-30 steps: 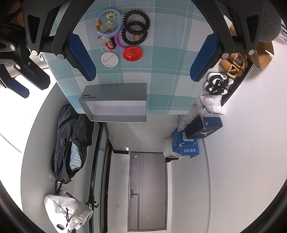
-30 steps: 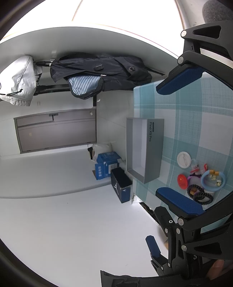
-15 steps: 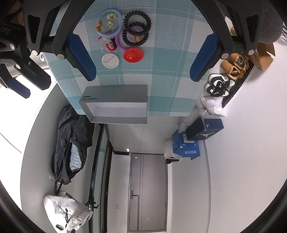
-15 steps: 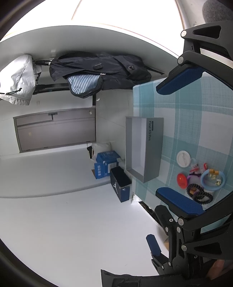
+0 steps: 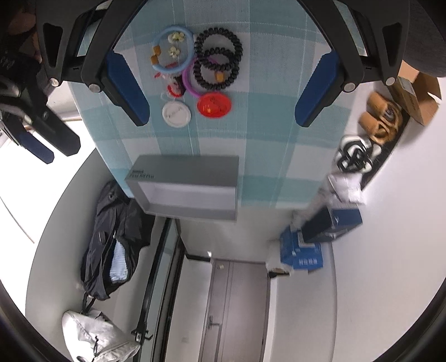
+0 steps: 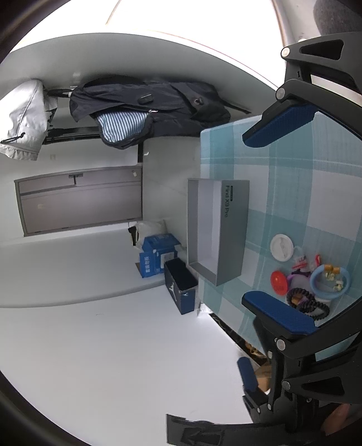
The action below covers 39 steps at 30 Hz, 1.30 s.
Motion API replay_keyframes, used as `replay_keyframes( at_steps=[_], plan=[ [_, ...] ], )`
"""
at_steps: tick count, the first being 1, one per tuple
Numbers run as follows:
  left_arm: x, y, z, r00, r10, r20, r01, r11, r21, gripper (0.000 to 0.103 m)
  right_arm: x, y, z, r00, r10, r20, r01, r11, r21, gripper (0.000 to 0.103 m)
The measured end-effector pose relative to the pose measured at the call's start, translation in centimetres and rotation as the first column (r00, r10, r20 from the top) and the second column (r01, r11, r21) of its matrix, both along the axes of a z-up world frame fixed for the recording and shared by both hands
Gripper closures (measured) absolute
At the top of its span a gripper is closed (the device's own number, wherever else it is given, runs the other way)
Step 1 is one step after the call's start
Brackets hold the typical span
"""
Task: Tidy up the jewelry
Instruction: 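Lower the left tool onto the black beaded bracelets and close on them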
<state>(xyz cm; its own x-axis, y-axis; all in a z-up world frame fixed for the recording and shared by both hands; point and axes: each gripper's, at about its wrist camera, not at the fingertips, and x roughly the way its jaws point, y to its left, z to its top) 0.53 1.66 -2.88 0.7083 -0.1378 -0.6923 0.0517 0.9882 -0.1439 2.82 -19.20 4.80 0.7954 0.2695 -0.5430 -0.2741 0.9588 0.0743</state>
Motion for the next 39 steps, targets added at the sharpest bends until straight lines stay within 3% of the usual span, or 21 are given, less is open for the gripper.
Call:
replay_keyframes(
  at_steps=[7, 12, 17, 21, 24, 26, 27, 29, 34, 39],
  plan=[
    [0.2, 1.2, -2.5, 0.989, -0.034, -0.141, 0.022, 0.996, -0.089, 0.002, 1.1, 0.4, -0.7, 1.0, 0.01, -0.027, -0.01, 1.0, -0.013, 0.0],
    [0.1, 1.3, -4.5, 0.964, -0.089, -0.25, 0.057, 0.989, -0.133, 0.002, 2.0, 0.5, -1.5, 0.998, 0.015, -0.058, -0.015, 1.0, -0.01, 0.0],
    [0.2, 1.3, -5.4, 0.952, -0.105, -0.288, 0.063, 0.986, -0.153, 0.002, 2.4, 0.9, -1.9, 0.997, 0.025, -0.073, -0.025, 1.0, -0.005, 0.0],
    [0.3, 0.7, -6.0, 0.934, -0.144, -0.326, 0.101, 0.984, -0.146, 0.024, 2.4, 1.1, -2.0, 0.997, 0.033, -0.07, -0.034, 0.999, -0.016, 0.0],
    [0.1, 0.4, -6.0, 0.933, -0.155, -0.325, 0.119, 0.985, -0.127, 0.025, 2.5, 1.0, -2.1, 0.997, 0.031, -0.074, -0.032, 0.999, -0.013, 0.0],
    [0.1, 0.2, -6.0, 0.933, -0.163, -0.322, 0.129, 0.984, -0.125, 0.033, 2.5, 0.9, -2.0, 0.997, 0.028, -0.077, -0.028, 1.0, -0.007, 0.0],
    [0.1, 0.1, -6.0, 0.93, -0.167, -0.327, 0.134, 0.983, -0.123, 0.043, 2.5, 0.8, -2.0, 0.997, 0.027, -0.077, -0.027, 1.0, -0.005, 0.0],
    [0.0, 0.1, -6.0, 0.93, -0.167, -0.327, 0.137, 0.984, -0.114, 0.055, 2.4, 0.9, -1.9, 0.997, 0.026, -0.075, -0.027, 1.0, -0.007, 0.0],
    [-0.1, 0.2, -5.9, 0.93, -0.184, -0.318, 0.153, 0.981, -0.121, 0.064, 2.3, 0.9, -2.0, 0.996, 0.027, -0.08, -0.028, 0.999, -0.017, 0.0],
    [-0.3, 0.3, -5.6, 0.932, -0.19, -0.307, 0.158, 0.979, -0.127, 0.066, 2.2, 0.8, -2.1, 0.994, 0.037, -0.108, -0.038, 0.999, -0.013, 0.0]
  ],
)
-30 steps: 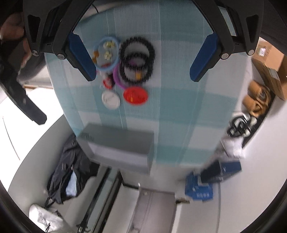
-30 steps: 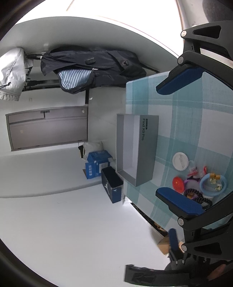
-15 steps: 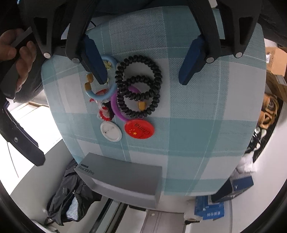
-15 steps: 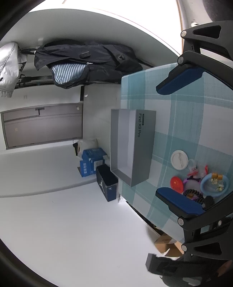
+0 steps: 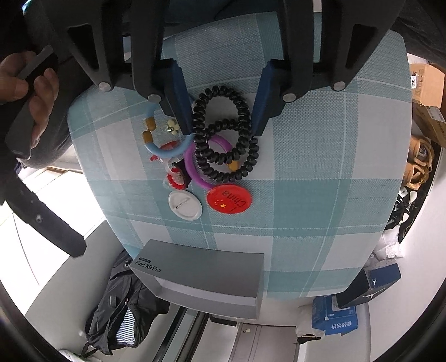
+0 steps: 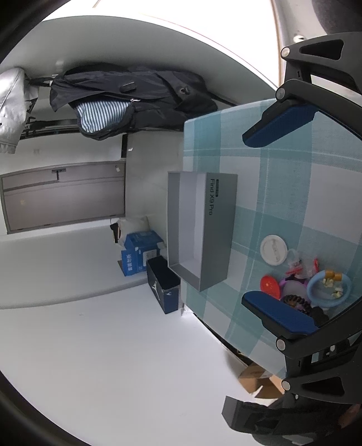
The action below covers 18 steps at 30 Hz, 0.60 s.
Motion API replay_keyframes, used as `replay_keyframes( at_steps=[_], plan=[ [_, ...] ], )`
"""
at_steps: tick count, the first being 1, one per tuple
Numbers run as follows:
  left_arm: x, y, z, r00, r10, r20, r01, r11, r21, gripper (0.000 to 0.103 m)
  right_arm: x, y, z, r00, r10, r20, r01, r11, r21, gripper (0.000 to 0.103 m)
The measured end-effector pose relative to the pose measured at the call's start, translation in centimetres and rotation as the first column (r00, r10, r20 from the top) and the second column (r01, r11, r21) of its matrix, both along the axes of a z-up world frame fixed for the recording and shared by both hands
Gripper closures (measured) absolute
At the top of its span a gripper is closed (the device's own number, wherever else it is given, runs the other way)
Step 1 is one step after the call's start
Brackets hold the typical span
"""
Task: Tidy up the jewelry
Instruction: 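Lower the left tool onto the black beaded bracelets and close on them, then lift the black bracelet with the left tool while the right tool grasps the blue bangle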
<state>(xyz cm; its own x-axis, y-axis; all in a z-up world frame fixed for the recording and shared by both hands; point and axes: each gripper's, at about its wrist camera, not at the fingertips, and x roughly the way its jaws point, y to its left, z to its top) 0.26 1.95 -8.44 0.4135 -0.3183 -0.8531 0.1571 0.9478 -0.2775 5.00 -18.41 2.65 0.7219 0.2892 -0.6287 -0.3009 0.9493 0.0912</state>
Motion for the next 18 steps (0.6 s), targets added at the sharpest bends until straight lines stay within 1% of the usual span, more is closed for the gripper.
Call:
replay_keyframes(
  at_steps=[4, 8, 11, 14, 17, 18],
  plan=[
    [0.0, 0.4, 0.3, 1.0, 0.011, 0.003, -0.011, 0.999, -0.03, 0.067, -0.1, 0.2, -0.7, 0.997, 0.043, -0.071, -0.043, 0.999, 0.004, 0.0],
    [-0.2, 1.5, 1.0, 0.999, 0.048, 0.021, -0.046, 0.996, -0.074, 0.067, -0.7, 0.9, -1.4, 0.986, 0.103, -0.132, -0.101, 0.995, 0.02, 0.0],
    [-0.2, 2.2, 1.6, 0.997, 0.072, 0.034, -0.069, 0.993, -0.101, 0.067, -1.3, 1.9, -2.4, 0.97, 0.154, -0.191, -0.152, 0.988, 0.025, 0.0],
    [-0.3, 2.7, 2.1, 0.994, 0.097, 0.052, -0.09, 0.988, -0.124, 0.067, -1.9, 3.4, -3.6, 0.946, 0.203, -0.253, -0.207, 0.978, 0.01, 0.0],
    [-0.2, 3.2, 2.6, 0.99, 0.123, 0.072, -0.112, 0.983, -0.142, 0.067, -2.6, 4.9, -4.9, 0.927, 0.237, -0.291, -0.257, 0.966, -0.035, 0.001],
    [-0.2, 3.4, 2.7, 0.989, 0.128, 0.074, -0.116, 0.982, -0.148, 0.067, -2.8, 5.4, -5.3, 0.922, 0.245, -0.3, -0.272, 0.961, -0.053, 0.002]
  ],
)
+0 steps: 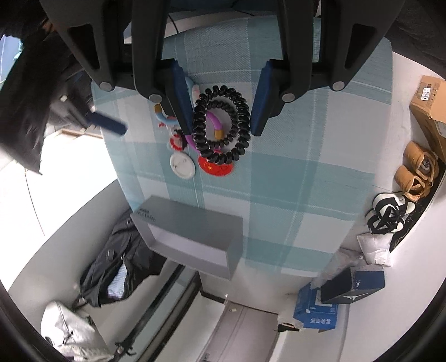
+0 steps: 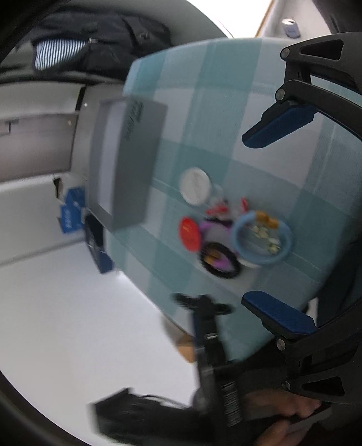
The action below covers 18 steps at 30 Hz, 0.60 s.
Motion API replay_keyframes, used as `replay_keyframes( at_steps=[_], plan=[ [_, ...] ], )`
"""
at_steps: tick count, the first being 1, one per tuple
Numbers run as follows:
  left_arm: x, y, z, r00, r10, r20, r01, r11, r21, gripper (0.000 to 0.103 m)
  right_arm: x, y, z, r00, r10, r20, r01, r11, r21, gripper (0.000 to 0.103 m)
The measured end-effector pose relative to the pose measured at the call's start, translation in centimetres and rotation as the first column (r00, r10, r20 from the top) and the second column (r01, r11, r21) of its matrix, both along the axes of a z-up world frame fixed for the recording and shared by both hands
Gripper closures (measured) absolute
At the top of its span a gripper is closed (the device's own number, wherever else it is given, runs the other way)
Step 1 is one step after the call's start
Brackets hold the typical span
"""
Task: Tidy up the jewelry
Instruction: 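Lift the black bracelet with the left tool while the right tool grasps the blue bangle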
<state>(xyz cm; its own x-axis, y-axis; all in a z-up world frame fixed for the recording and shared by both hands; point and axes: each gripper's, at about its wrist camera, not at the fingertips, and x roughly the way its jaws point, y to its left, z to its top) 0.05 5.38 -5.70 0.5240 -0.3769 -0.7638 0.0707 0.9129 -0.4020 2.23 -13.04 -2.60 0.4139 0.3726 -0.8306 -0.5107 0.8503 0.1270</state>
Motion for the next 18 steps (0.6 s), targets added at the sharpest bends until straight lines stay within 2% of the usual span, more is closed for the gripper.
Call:
replay_keyframes(
  at_steps=[2, 6, 8, 10, 14, 16, 18],
  plan=[
    [0.1, 0.5, 0.2, 1.0, 0.016, 0.006, -0.016, 1.0, -0.012, 0.067, -0.2, 0.6, -0.4, 1.0, 0.02, -0.009, -0.02, 1.0, -0.016, 0.006],
    [0.1, 1.4, 0.3, 0.999, 0.044, 0.013, -0.044, 0.999, -0.029, 0.067, -0.3, 1.5, -1.4, 0.999, 0.04, -0.025, -0.041, 0.998, -0.051, 0.007],
    [0.1, 1.7, 0.4, 0.999, 0.052, 0.015, -0.052, 0.998, -0.035, 0.067, -0.5, 2.0, -1.7, 0.998, 0.05, -0.03, -0.052, 0.995, -0.085, 0.012],
    [0.1, 2.0, 0.5, 0.998, 0.06, 0.018, -0.059, 0.997, -0.042, 0.067, -0.8, 2.5, -2.0, 0.998, 0.057, -0.032, -0.061, 0.991, -0.12, 0.023],
    [0.0, 2.1, 0.6, 0.998, 0.062, 0.024, -0.061, 0.997, -0.045, 0.067, -1.2, 3.2, -2.4, 0.997, 0.073, -0.004, -0.072, 0.978, -0.193, 0.035],
    [-0.1, 2.1, 0.6, 0.998, 0.06, 0.028, -0.059, 0.997, -0.043, 0.067, -1.5, 3.4, -2.4, 0.996, 0.088, 0.002, -0.086, 0.974, -0.209, 0.047],
    [-0.2, 2.1, 0.7, 0.998, 0.061, 0.029, -0.059, 0.997, -0.046, 0.067, -2.0, 3.3, -1.9, 0.995, 0.096, 0.021, -0.089, 0.972, -0.218, 0.048]
  ],
)
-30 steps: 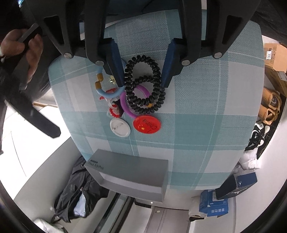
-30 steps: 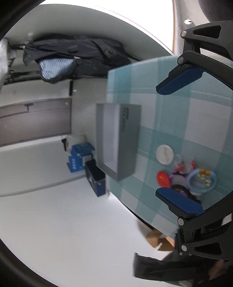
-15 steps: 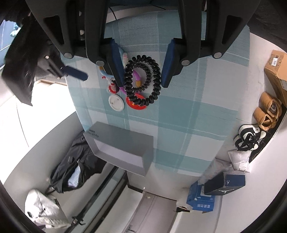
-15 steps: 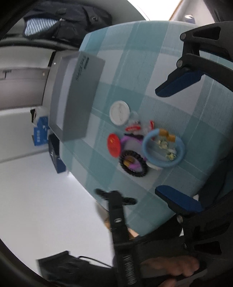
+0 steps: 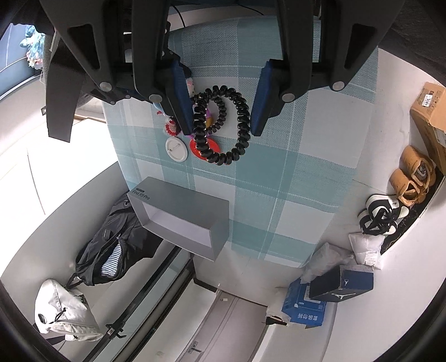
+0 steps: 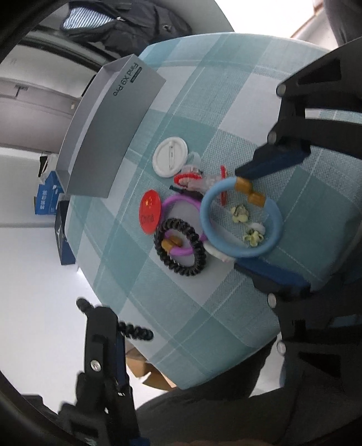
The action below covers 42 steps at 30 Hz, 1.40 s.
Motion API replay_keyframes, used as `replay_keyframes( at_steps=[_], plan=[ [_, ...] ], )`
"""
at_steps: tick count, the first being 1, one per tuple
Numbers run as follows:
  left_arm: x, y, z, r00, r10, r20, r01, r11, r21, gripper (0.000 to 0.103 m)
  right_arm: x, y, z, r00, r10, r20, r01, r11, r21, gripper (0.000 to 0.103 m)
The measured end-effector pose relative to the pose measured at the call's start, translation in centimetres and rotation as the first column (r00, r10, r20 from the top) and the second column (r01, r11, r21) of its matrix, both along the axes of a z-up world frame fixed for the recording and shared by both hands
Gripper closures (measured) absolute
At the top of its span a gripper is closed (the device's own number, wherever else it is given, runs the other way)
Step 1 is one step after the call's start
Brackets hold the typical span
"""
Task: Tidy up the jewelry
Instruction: 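Lift the black bracelet with the left tool while the right tool grasps the blue bangle, then carry both held bracelets over the grey box and open both tools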
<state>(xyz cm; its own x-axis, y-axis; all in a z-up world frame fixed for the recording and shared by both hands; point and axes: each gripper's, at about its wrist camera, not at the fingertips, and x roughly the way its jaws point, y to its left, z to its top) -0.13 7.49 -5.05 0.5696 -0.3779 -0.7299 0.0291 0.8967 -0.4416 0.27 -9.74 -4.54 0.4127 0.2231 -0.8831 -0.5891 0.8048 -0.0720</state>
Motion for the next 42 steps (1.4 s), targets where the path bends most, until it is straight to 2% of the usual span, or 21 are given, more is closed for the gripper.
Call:
replay_keyframes(
  at_steps=[2, 4, 7, 8, 9, 10, 14, 30, 33, 37, 42],
  plan=[
    [0.0, 0.0, 0.0, 1.0, -0.001, 0.0, 0.001, 1.0, 0.0, 0.067, -0.4, -0.1, 0.5, 1.0, 0.009, 0.016, -0.01, 1.0, 0.015, 0.049],
    [0.0, 0.0, 0.0, 1.0, -0.003, 0.002, 0.003, 1.0, 0.005, 0.067, -0.7, -0.2, 1.1, 1.0, 0.019, 0.024, -0.02, 0.999, 0.035, 0.06],
    [0.0, -0.1, 0.1, 1.0, -0.005, 0.003, 0.005, 1.0, 0.007, 0.067, -0.7, -0.4, 1.3, 0.999, 0.021, 0.032, -0.023, 0.998, 0.056, 0.061],
    [0.0, -0.1, 0.1, 1.0, -0.005, 0.002, 0.005, 1.0, 0.007, 0.067, -0.7, -0.5, 1.3, 0.999, 0.022, 0.024, -0.024, 0.998, 0.063, 0.065],
    [0.0, -0.1, 0.1, 1.0, -0.005, 0.001, 0.005, 1.0, 0.007, 0.067, -0.7, -0.5, 1.3, 1.0, 0.027, 0.01, -0.028, 0.997, 0.066, 0.087],
    [0.1, -0.2, 0.1, 1.0, -0.004, 0.0, 0.004, 1.0, 0.006, 0.067, -0.7, -0.5, 1.2, 1.0, 0.029, 0.002, -0.029, 0.998, 0.063, 0.094],
    [0.2, -0.3, 0.0, 1.0, -0.003, -0.005, 0.003, 1.0, 0.008, 0.067, -0.5, -0.5, 1.3, 0.999, 0.036, -0.006, -0.035, 0.996, 0.087, 0.094],
    [0.7, -0.8, -0.4, 1.0, -0.018, -0.026, 0.018, 1.0, 0.009, 0.067, 0.5, -3.3, 3.9, 0.999, -0.007, -0.052, 0.023, 0.951, 0.308, 0.095],
    [0.8, -0.9, -0.5, 0.999, -0.019, -0.027, 0.019, 1.0, 0.007, 0.067, 1.1, -4.2, 4.6, 0.997, -0.027, -0.078, 0.055, 0.921, 0.385, 0.095],
    [1.0, -1.1, -0.4, 0.999, -0.025, -0.024, 0.025, 1.0, 0.002, 0.067, 2.1, -5.7, 6.1, 0.993, -0.049, -0.107, 0.098, 0.854, 0.511, 0.095],
    [1.9, -1.5, 0.6, 0.999, -0.037, -0.009, 0.037, 0.999, -0.008, 0.067, 3.9, -6.8, 8.1, 0.993, -0.077, -0.092, 0.116, 0.814, 0.569, 0.096]
  ],
)
